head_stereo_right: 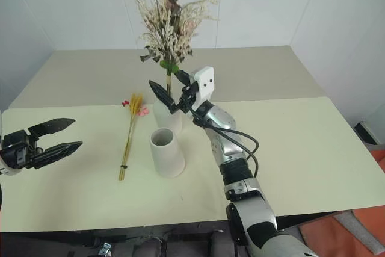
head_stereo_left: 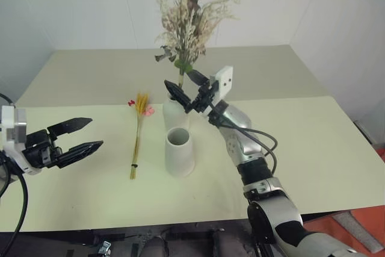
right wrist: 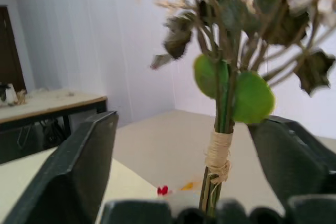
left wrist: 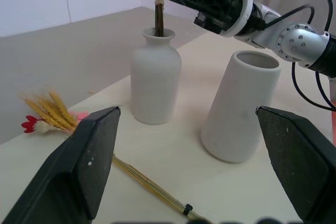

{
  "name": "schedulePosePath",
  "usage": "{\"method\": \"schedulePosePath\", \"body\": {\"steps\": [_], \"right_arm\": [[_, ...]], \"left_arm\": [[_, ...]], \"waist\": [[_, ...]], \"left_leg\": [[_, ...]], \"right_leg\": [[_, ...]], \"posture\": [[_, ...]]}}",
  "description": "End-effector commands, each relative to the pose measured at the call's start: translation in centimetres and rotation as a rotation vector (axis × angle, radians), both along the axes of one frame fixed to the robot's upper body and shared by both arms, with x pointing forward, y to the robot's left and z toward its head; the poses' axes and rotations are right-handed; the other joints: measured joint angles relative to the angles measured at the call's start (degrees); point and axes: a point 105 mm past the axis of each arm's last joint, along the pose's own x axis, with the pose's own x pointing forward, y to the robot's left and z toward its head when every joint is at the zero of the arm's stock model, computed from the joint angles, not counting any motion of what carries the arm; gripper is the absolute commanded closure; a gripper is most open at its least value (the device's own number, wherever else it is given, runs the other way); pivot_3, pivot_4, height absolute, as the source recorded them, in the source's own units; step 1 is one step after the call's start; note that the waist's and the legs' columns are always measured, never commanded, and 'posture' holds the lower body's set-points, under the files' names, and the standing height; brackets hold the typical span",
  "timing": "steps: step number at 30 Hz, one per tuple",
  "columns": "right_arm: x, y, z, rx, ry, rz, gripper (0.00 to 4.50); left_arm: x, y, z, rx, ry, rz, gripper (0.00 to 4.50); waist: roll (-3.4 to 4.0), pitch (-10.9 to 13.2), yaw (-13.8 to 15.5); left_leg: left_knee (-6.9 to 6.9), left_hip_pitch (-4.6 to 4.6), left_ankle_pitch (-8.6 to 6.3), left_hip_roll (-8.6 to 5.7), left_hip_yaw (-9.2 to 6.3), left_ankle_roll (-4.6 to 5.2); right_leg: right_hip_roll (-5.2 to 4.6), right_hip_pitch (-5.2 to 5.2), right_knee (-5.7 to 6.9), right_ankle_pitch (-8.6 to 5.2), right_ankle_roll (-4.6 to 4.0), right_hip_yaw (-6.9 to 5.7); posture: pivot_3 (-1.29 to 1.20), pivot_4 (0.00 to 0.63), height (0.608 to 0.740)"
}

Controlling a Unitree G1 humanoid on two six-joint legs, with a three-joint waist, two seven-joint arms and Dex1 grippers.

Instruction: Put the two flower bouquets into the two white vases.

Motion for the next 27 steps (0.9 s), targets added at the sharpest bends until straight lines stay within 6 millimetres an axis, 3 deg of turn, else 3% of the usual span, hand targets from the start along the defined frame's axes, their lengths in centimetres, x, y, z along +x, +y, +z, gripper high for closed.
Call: {"method": "schedulePosePath", "body": {"steps": [1, 6, 9, 13, 15, 20, 24, 27], "right_arm": [[-1.7, -0.2, 0.8, -0.057, -0.092, 0.042, 0.03], [-2.2, -1.1, -0.1, -0.168, -0.119, 0.022, 0.03], [-1.9, -3.1, 0.1, -0.194, -0.103, -0.043, 0.03], [-2.5, -7.6, 0.4, -0.271, -0.041, -0.074, 0.03], [-3.5, -10.9, 0.5, -0.333, -0.010, -0.094, 0.03], [-5.8, -18.0, 0.8, -0.455, 0.082, -0.177, 0.03], [-7.1, -20.7, 0.9, -0.504, 0.119, -0.249, 0.03], [-8.6, -22.2, 0.7, -0.542, 0.160, -0.268, 0.03]], "left_arm": [[0.2, -0.2, 0.6, -0.003, -0.036, -0.015, 0.00], [0.7, -0.3, 0.5, -0.005, -0.037, -0.026, 0.00], [1.1, -0.4, 0.4, 0.003, -0.039, -0.003, 0.00], [2.5, -0.9, -0.2, 0.059, -0.007, 0.137, 0.00], [3.5, -1.6, -0.7, 0.119, 0.009, 0.250, 0.00], [5.3, -4.8, -2.3, 0.136, 0.117, 0.395, 0.00], [6.9, -6.6, -4.1, 0.210, 0.214, 0.487, 0.00], [9.2, -7.4, -5.2, 0.242, 0.383, 0.588, 0.00]], "waist": [[0.00, 0.0, 0.0], [-0.01, 0.0, -0.1], [-0.01, 0.0, 0.0], [-0.02, 0.0, 0.8], [-0.04, 0.0, 1.8], [-0.08, 0.0, 3.0], [-0.12, 0.0, 2.7], [-0.20, 0.1, 2.6]], "left_leg": [[0.00, 0.00, 0.00, 0.00, 0.00, 0.00], [0.00, 0.01, 0.00, 0.00, 0.00, 0.00], [0.00, 0.02, 0.00, 0.00, -0.01, 0.00], [0.02, -0.03, 0.00, -0.02, -0.01, -0.01], [0.02, -0.04, 0.00, -0.07, 0.01, -0.01], [0.06, -0.05, 0.00, -0.16, 0.02, -0.01], [0.09, 0.07, 0.00, -0.15, -0.01, 0.00], [0.11, 0.30, 0.01, -0.18, -0.06, 0.00]], "right_leg": [[0.01, 0.00, 0.00, 0.00, 0.00, 0.00], [0.01, 0.00, 0.00, 0.00, 0.00, 0.00], [0.02, 0.00, 0.01, 0.00, 0.00, 0.00], [-0.02, 0.02, -0.04, 0.00, 0.00, 0.00], [-0.06, 0.04, -0.08, -0.01, 0.02, 0.01], [-0.15, 0.13, -0.15, -0.05, 0.10, 0.01], [-0.06, 0.22, -0.11, -0.05, 0.11, 0.05], [0.04, 0.38, -0.06, -0.21, 0.55, 0.20]], "posture": [[0.00, 0.150, 0.740], [0.00, 0.150, 0.740], [0.00, 0.150, 0.740], [0.00, 0.150, 0.740], [0.00, 0.150, 0.740], [0.00, 0.150, 0.740], [0.00, 0.150, 0.740], [0.00, 0.150, 0.740]]}}
